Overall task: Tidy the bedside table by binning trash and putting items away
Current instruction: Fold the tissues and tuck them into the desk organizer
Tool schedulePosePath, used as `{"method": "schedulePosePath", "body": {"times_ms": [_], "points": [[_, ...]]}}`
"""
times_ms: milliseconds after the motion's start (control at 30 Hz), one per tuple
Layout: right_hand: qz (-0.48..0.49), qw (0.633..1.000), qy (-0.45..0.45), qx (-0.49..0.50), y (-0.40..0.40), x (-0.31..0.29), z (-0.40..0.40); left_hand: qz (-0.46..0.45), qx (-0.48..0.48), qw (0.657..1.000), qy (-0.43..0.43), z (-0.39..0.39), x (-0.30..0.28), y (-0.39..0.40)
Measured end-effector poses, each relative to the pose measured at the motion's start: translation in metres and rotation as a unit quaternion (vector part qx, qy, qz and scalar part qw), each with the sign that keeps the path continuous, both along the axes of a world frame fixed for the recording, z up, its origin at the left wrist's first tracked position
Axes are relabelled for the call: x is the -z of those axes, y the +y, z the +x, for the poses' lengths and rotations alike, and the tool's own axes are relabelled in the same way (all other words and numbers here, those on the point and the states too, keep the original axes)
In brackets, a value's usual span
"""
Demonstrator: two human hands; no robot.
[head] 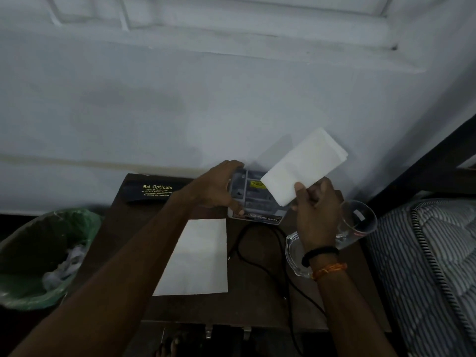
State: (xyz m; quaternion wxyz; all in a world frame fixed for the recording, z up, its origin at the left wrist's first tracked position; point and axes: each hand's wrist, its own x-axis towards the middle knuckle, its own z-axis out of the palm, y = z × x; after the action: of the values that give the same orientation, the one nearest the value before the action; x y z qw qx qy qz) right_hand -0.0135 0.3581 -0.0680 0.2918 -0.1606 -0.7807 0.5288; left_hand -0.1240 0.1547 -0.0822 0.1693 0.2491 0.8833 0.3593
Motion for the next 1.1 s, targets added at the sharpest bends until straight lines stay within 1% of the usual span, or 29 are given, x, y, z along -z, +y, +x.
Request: {"method": "schedulePosePath", "body": {"times_ms": [167, 267, 333, 367, 467, 533, 600, 700, 800, 867, 1000, 1100], "points": [[0.031, 0.999, -0.012, -0.014, -0.008, 0.007, -0.006, 0.021, -0.024, 0.999, -0.015, 0.014, 0.001, -0.017], [0.058, 0.998, -0.009, -0.024, -0.012, 0.005, -0.011, 0.03, -0.018, 0.999, -0.04, 0.017, 0.0, -0.023], [0.08, 0.996, -0.004, -0.034, -0.013, 0.001, -0.016, 0.028, -0.015, 0.999, -0.036, 0.021, -0.011, -0.02], [0.092, 0.995, -0.002, -0.04, -0.013, -0.001, -0.019, 0.042, -0.032, 0.998, -0.031, 0.022, -0.017, -0.016], [0.113, 0.992, -0.006, -0.06, -0.016, -0.005, -0.028, 0.135, -0.091, 0.987, 0.008, 0.015, -0.038, -0.005], [0.123, 0.99, -0.007, -0.069, -0.019, -0.008, -0.033, 0.16, -0.088, 0.983, 0.023, 0.005, -0.047, 0.0], [0.129, 0.988, -0.002, -0.08, -0.023, -0.007, -0.036, 0.151, -0.073, 0.985, 0.033, -0.005, -0.051, 0.003], [0.119, 0.988, 0.002, -0.096, -0.026, -0.004, -0.038, 0.124, -0.07, 0.986, 0.082, -0.011, -0.055, 0.009], [0.099, 0.987, -0.039, -0.118, -0.026, -0.007, -0.042, 0.132, -0.095, 0.981, 0.101, -0.009, -0.052, 0.01], [0.094, 0.985, -0.072, -0.128, -0.024, -0.009, -0.044, 0.155, -0.106, 0.977, 0.102, -0.006, -0.049, 0.01], [0.148, 0.981, -0.086, -0.092, -0.021, -0.007, -0.049, 0.186, -0.116, 0.972, 0.086, 0.0, -0.044, 0.013], [0.194, 0.975, -0.08, -0.074, -0.022, -0.002, -0.05, 0.174, -0.116, 0.974, 0.089, -0.001, -0.04, 0.016]]}}
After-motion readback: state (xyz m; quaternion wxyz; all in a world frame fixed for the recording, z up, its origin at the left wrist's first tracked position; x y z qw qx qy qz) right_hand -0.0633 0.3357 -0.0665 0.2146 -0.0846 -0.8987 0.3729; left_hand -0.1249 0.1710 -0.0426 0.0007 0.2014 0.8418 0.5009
